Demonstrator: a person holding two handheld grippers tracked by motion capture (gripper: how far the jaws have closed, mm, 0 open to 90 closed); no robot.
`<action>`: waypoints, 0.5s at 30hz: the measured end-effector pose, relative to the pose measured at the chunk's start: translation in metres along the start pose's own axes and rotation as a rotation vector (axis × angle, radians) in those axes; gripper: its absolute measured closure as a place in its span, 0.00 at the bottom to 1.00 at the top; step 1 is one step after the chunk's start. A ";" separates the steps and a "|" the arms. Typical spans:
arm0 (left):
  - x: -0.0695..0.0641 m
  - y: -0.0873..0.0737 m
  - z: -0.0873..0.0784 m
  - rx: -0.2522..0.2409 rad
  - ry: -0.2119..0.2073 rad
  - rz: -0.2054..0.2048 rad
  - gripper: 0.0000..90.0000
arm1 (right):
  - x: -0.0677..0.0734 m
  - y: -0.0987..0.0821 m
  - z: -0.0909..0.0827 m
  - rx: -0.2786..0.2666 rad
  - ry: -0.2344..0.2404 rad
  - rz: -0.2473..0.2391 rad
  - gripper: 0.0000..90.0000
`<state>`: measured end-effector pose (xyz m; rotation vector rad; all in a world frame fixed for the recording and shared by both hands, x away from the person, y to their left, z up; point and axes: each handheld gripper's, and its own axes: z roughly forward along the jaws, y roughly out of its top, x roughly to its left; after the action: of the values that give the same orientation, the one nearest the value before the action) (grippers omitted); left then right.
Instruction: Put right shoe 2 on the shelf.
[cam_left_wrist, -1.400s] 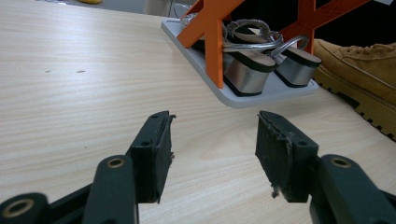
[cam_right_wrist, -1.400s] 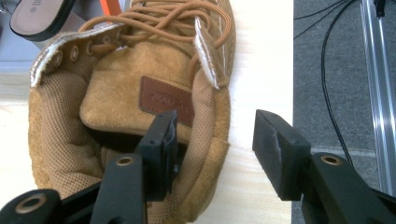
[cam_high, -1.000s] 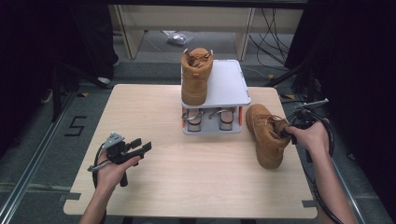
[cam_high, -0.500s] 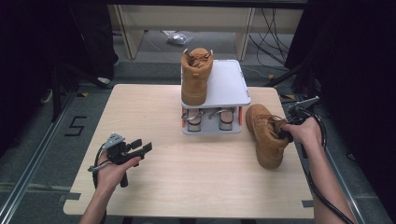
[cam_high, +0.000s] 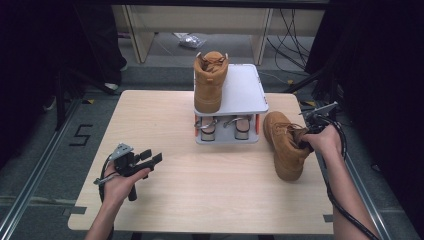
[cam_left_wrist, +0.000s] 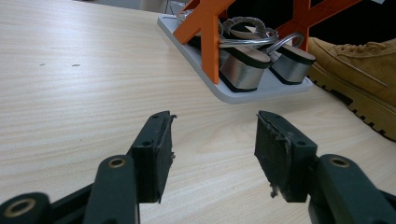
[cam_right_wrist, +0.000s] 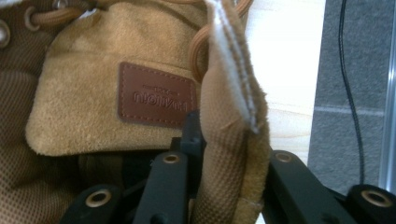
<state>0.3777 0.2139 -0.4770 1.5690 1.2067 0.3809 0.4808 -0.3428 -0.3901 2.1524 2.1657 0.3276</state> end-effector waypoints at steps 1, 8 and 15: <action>0.000 0.000 0.000 -0.001 -0.001 -0.004 0.50 | 0.000 0.000 0.000 0.000 0.006 0.023 0.87; 0.000 -0.002 0.001 0.012 0.008 -0.004 0.50 | -0.004 -0.002 -0.001 -0.017 0.053 0.062 0.89; 0.002 -0.002 0.000 -0.004 0.004 -0.013 0.50 | -0.015 -0.007 0.000 -0.068 0.115 0.072 0.91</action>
<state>0.3778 0.2152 -0.4790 1.5566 1.2178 0.3781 0.4743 -0.3574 -0.3932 2.2307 2.1039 0.5340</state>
